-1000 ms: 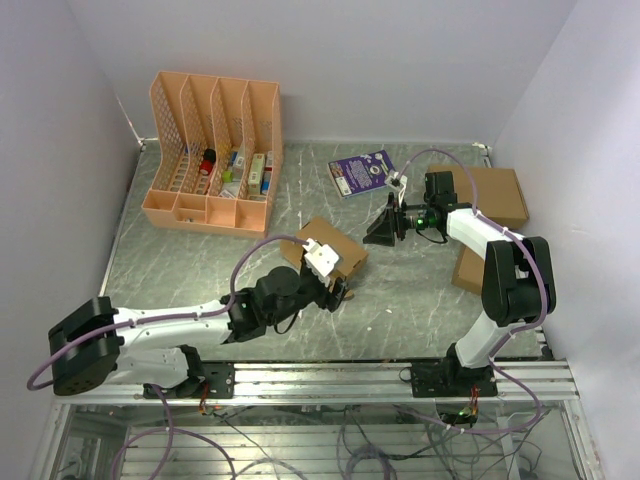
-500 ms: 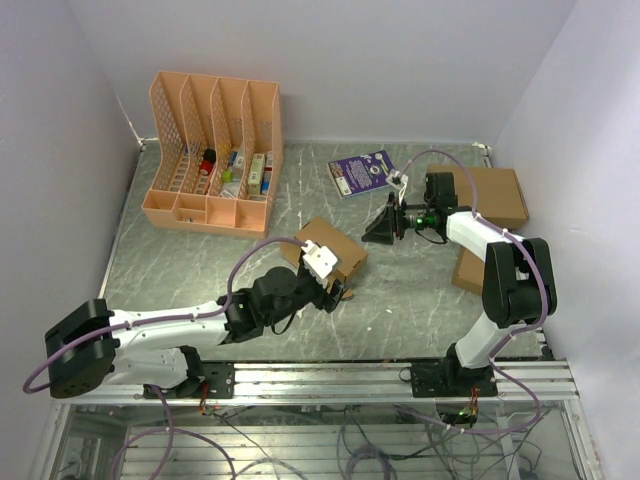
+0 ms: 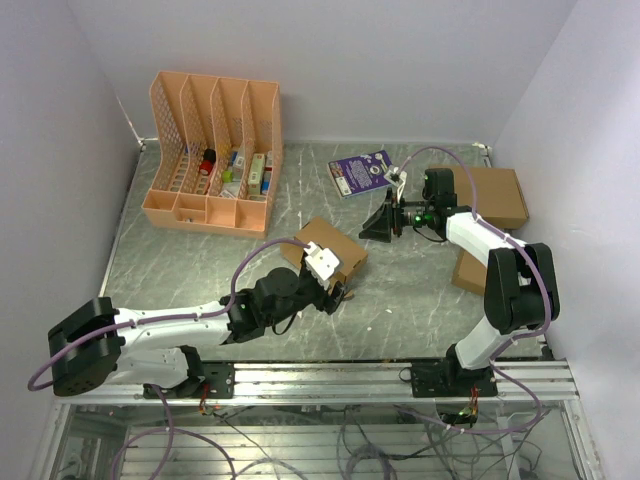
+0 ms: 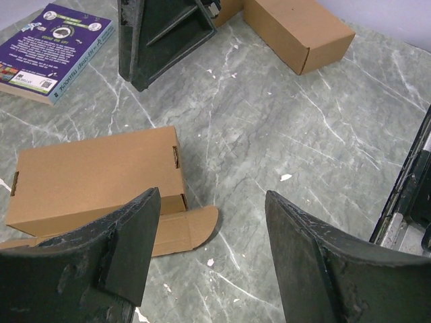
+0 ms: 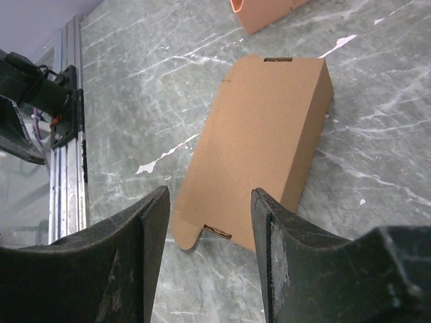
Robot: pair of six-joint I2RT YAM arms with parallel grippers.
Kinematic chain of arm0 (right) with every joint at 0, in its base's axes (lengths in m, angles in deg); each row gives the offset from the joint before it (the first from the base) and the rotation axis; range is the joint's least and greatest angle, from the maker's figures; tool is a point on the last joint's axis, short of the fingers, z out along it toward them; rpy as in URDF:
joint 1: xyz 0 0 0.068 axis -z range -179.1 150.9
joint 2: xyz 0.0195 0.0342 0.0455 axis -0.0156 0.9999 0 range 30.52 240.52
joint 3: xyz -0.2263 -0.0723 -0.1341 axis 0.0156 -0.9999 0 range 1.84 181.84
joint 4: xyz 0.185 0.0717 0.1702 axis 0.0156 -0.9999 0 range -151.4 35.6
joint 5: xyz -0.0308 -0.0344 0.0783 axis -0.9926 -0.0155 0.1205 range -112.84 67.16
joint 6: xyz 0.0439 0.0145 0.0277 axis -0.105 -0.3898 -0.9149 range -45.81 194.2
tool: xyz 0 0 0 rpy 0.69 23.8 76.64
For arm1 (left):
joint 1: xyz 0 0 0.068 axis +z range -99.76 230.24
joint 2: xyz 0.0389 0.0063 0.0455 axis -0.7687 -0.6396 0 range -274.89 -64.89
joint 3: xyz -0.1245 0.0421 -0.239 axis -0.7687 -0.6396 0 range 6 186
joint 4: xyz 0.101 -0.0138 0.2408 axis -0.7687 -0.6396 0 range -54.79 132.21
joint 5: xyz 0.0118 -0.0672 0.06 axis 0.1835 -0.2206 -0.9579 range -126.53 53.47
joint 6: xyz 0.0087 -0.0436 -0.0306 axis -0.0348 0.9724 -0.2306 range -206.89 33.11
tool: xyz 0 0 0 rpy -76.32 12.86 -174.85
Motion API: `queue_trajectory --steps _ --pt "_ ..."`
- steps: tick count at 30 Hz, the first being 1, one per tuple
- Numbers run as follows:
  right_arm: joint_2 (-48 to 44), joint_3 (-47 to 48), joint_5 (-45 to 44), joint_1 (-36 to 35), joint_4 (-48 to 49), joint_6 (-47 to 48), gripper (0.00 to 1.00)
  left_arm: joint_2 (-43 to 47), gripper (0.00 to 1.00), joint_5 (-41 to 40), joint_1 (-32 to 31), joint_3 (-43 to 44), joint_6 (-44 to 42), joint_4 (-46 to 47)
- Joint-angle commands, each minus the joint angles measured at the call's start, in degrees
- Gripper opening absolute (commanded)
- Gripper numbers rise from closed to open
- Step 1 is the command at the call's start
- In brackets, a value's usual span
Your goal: Fold the paper box
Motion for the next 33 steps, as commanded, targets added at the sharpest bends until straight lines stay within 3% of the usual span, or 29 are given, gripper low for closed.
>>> queue_trajectory --steps 1,16,27,33 --pt "-1.0 -0.6 -0.6 -0.2 0.9 0.0 0.51 0.9 0.74 1.3 0.2 -0.2 -0.1 1.2" --pt "-1.2 -0.5 0.5 -0.2 3.5 -2.5 0.51 -0.6 0.75 2.0 0.2 -1.0 0.5 4.9" --pt "-3.6 -2.4 -0.4 -0.3 5.1 -3.7 0.51 1.4 0.9 -0.9 0.9 -3.8 4.1 9.4" --pt "-3.1 -2.4 -0.7 0.1 1.9 -0.2 0.51 2.7 0.92 -0.5 1.5 -3.4 4.5 7.3"
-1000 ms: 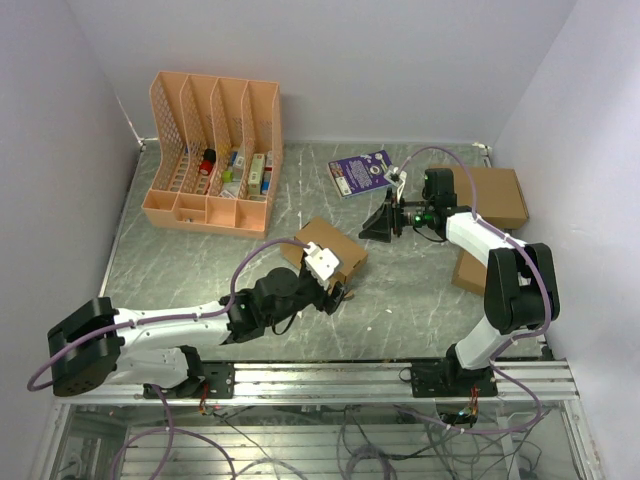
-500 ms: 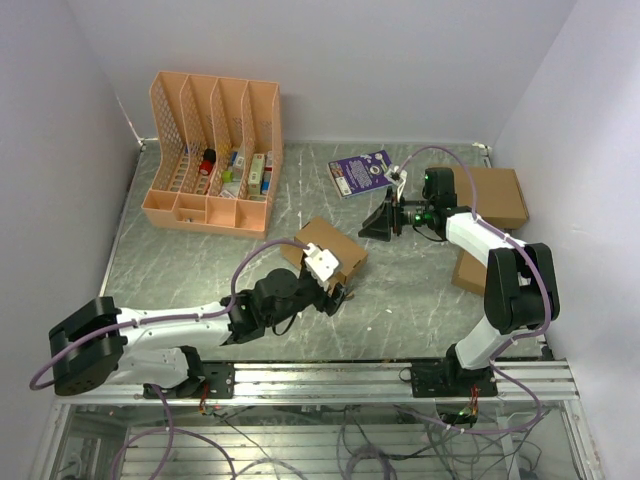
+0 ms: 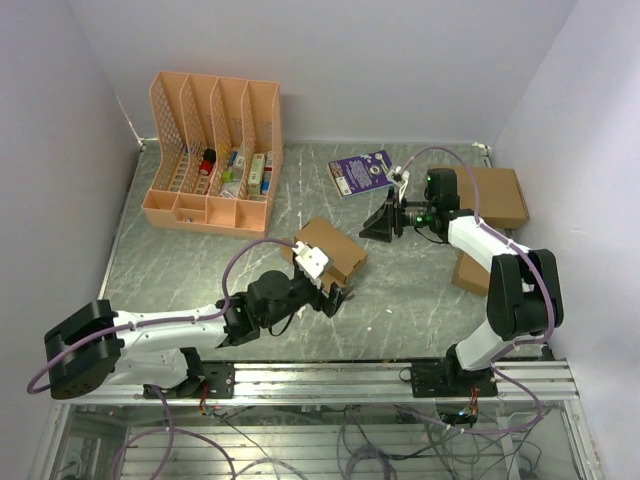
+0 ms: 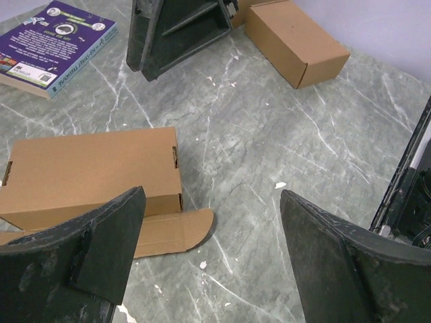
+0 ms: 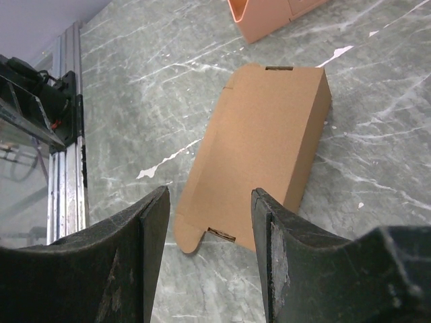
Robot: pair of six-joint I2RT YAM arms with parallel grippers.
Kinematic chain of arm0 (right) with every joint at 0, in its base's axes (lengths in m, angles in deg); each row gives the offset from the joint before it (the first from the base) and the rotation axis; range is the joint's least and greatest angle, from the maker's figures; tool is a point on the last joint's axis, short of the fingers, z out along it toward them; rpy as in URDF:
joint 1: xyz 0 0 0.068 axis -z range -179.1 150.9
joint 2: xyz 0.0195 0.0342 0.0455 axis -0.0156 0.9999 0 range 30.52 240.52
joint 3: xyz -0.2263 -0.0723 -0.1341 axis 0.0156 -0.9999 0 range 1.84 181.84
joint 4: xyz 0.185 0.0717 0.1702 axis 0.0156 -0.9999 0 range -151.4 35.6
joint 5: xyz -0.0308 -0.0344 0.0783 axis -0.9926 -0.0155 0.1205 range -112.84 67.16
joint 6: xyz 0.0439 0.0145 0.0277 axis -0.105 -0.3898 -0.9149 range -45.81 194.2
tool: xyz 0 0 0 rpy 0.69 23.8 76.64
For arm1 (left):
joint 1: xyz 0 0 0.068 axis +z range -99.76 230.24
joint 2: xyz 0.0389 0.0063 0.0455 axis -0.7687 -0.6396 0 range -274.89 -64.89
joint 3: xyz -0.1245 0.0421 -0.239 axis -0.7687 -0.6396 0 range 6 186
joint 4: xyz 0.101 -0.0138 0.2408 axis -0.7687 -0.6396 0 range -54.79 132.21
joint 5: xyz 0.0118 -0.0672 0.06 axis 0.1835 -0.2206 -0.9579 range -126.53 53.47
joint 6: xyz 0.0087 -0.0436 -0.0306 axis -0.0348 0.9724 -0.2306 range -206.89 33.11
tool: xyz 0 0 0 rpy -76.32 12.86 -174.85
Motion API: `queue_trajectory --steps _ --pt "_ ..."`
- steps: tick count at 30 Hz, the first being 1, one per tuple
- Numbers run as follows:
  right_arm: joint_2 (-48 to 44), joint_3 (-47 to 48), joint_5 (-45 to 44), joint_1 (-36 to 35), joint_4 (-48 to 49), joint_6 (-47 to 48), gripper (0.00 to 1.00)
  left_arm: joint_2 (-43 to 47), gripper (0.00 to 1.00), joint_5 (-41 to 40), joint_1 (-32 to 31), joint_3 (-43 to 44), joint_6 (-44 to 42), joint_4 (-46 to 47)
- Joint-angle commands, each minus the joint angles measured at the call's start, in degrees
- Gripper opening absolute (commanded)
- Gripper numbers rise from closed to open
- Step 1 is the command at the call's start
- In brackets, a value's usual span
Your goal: Fold the paper box
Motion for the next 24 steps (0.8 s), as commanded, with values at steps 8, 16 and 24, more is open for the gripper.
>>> queue_trajectory --steps 8,16,24 --pt "1.0 0.5 -0.3 0.2 -4.0 5.3 0.51 3.6 0.94 -0.2 0.6 0.6 -0.7 -1.3" --pt "2.1 0.4 -0.2 0.8 -4.6 6.0 0.51 5.0 0.94 -0.2 1.0 -0.7 -1.1 -1.4" --pt "2.2 0.4 -0.3 1.2 -4.7 6.2 0.51 5.2 0.93 0.3 1.3 -1.8 -0.6 -0.5"
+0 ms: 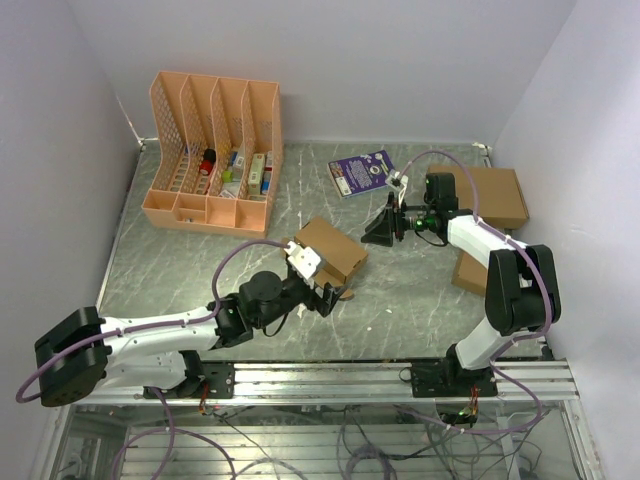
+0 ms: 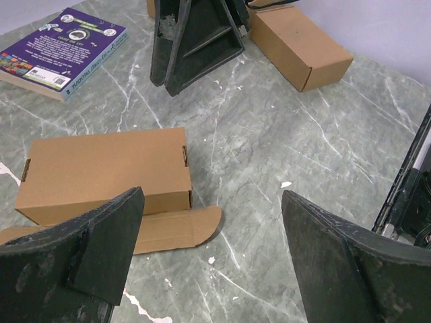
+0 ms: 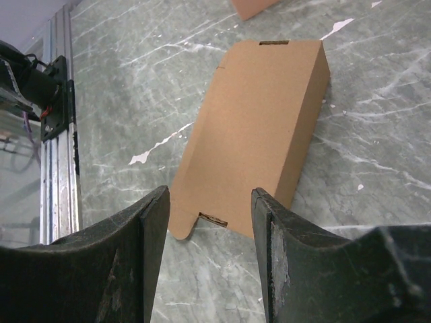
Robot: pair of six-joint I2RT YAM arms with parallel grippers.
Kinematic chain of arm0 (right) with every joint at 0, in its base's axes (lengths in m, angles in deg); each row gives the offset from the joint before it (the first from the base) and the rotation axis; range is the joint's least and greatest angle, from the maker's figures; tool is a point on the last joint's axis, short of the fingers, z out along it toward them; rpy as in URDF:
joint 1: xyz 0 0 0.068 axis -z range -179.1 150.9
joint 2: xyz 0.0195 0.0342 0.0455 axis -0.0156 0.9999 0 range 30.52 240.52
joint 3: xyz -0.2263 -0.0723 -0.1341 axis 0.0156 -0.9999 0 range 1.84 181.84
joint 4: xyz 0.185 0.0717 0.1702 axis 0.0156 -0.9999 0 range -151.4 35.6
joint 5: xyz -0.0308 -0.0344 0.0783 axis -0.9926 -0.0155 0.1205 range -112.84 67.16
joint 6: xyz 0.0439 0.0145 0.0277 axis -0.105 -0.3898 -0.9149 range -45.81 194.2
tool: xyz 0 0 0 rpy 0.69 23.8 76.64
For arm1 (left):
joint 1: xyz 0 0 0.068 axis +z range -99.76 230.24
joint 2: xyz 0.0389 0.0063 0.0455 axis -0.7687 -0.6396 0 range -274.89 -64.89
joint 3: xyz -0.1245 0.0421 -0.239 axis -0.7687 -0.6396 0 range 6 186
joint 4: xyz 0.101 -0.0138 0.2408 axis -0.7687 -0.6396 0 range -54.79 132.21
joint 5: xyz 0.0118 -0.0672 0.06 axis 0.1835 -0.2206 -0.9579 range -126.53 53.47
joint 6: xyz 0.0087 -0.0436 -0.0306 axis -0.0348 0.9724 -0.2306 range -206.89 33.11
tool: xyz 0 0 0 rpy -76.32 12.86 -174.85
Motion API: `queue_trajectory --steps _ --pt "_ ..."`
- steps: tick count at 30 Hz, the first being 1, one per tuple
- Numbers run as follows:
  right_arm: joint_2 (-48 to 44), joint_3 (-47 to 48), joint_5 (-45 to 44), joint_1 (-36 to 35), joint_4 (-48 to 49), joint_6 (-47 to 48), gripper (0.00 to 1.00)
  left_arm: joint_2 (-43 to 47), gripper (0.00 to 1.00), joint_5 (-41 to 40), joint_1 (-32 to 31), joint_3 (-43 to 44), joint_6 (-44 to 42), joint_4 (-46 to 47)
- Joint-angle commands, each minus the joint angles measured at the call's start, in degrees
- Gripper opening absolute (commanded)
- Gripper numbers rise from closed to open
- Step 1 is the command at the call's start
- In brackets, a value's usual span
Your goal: Fold the paper box
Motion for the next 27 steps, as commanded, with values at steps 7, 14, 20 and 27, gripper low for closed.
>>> queue_trajectory --steps 7,14,20,27 --pt "0.1 0.1 0.2 0.8 -0.2 0.5 0.51 0.9 0.93 0.5 0.5 0.6 -0.7 -0.5" --pt "0.2 -0.7 0.7 1.0 0.8 -0.5 0.51 0.8 0.93 1.1 0.9 1.2 -1.1 -1.4" --pt "0.1 -1.3 1.2 1.5 1.7 -1.5 0.51 0.5 0.94 1.7 1.2 1.3 -0.7 -0.9" --pt "0.7 -1.8 1.4 2.2 2.6 -2.3 0.51 -0.7 0.95 2.7 2.2 0.8 0.0 0.9"
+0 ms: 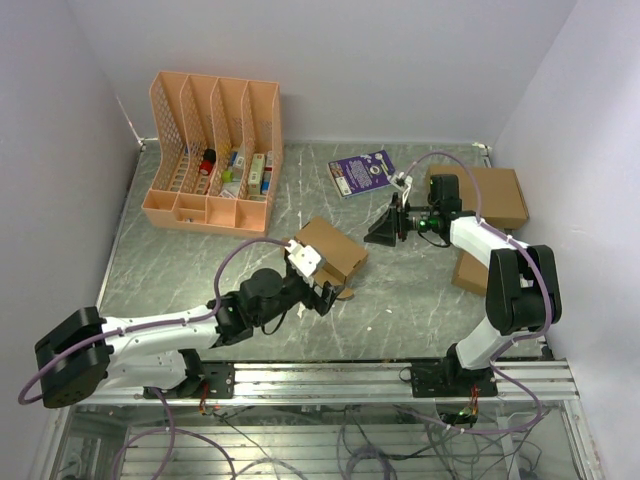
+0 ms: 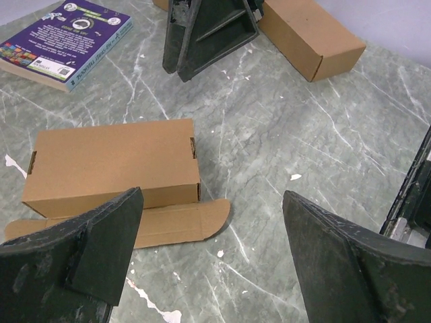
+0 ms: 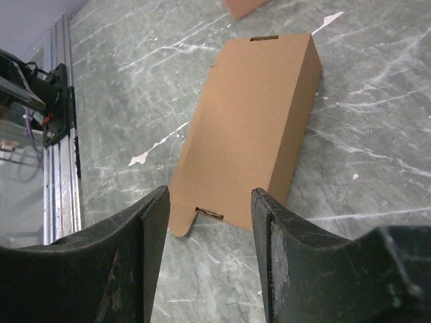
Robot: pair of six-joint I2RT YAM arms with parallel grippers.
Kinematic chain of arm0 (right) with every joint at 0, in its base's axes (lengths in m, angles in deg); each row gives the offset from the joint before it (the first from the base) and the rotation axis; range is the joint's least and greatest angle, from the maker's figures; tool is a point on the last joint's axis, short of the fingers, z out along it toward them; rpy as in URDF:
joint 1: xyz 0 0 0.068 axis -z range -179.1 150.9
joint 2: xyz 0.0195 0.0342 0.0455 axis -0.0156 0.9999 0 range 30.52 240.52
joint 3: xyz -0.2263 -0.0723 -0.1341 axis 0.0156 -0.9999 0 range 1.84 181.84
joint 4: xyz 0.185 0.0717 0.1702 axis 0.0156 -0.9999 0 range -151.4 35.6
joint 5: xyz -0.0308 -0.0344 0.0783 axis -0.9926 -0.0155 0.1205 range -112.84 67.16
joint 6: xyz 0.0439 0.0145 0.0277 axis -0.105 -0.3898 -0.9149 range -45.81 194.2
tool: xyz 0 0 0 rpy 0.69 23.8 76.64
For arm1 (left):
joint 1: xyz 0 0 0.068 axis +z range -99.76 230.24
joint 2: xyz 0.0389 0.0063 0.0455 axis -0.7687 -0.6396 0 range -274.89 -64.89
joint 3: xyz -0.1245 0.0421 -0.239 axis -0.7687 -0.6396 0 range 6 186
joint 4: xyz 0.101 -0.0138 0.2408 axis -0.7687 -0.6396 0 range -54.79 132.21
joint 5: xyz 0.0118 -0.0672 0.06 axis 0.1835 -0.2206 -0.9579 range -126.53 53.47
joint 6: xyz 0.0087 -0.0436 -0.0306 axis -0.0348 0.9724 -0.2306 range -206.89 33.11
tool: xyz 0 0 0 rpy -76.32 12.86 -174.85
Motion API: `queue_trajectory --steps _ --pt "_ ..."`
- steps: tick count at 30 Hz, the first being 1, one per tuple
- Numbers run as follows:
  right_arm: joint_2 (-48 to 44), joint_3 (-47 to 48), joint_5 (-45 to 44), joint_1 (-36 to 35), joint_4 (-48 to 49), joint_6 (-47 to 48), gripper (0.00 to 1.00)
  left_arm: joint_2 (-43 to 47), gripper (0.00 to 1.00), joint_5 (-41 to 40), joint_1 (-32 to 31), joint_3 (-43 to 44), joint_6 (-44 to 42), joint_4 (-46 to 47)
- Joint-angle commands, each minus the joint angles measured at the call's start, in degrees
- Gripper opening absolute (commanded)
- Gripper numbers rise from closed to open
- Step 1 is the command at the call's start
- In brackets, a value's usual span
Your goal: Fold the paper box
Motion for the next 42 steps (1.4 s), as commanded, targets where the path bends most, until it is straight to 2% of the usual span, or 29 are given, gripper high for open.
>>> queue_trajectory --steps 1,6,10,13,20,22,24,28,31,36,38,42 --pt "0.8 -0.9 1.1 0.7 1.9 -0.7 0.51 -0.9 0.95 1.7 1.0 0.6 0.7 3.0" --pt "1.8 -1.1 0.9 1.0 1.8 -0.8 0.51 -3.1 0.99 2.4 1.9 -0.3 0.4 4.6" --pt "3.5 -1.1 0.0 1.5 2.3 -1.7 0.51 -5.4 0.97 3.0 2.1 -1.9 -1.1 7.5" --pt "5.4 -1.9 -0.5 2.0 4.6 -5.1 0.51 -7.4 0.95 4.1 2.2 -2.7 -2.7 8.7" --pt "10.3 -4.9 -0.7 2.0 14.9 -17.2 0.51 -11.2 0.96 6.3 2.4 -6.3 -5.7 13.5" --pt "11.1 -5.0 -1.0 2.0 15.7 -18.9 0.51 -11.2 0.86 6.2 3.4 -6.7 -3.7 13.4" --pt "11.0 -5.1 -2.1 2.0 15.9 -19.2 0.49 -11.4 0.64 4.7 4.8 -6.7 -0.6 12.2" --pt "9.6 -5.1 -3.5 2.2 16.2 -19.3 0.43 -13.1 0.34 5.0 7.2 -6.6 4.2 12.3" --pt "8.7 -4.1 -4.0 2.8 14.6 -17.8 0.29 -15.5 0.15 5.0 8.7 -4.7 7.1 10.1" --pt "8.2 -2.9 -6.5 3.4 11.3 -14.2 0.04 -19.1 0.07 6.5 11.3 -2.1 9.9 8.1" --pt "8.6 -2.7 -7.3 3.4 10.5 -13.1 0.0 -20.4 0.07 7.0 12.2 -0.6 10.6 6.7" --pt "10.2 -1.3 -8.1 3.2 7.3 -11.0 0.0 -22.7 0.07 7.9 13.6 2.4 11.4 4.2"
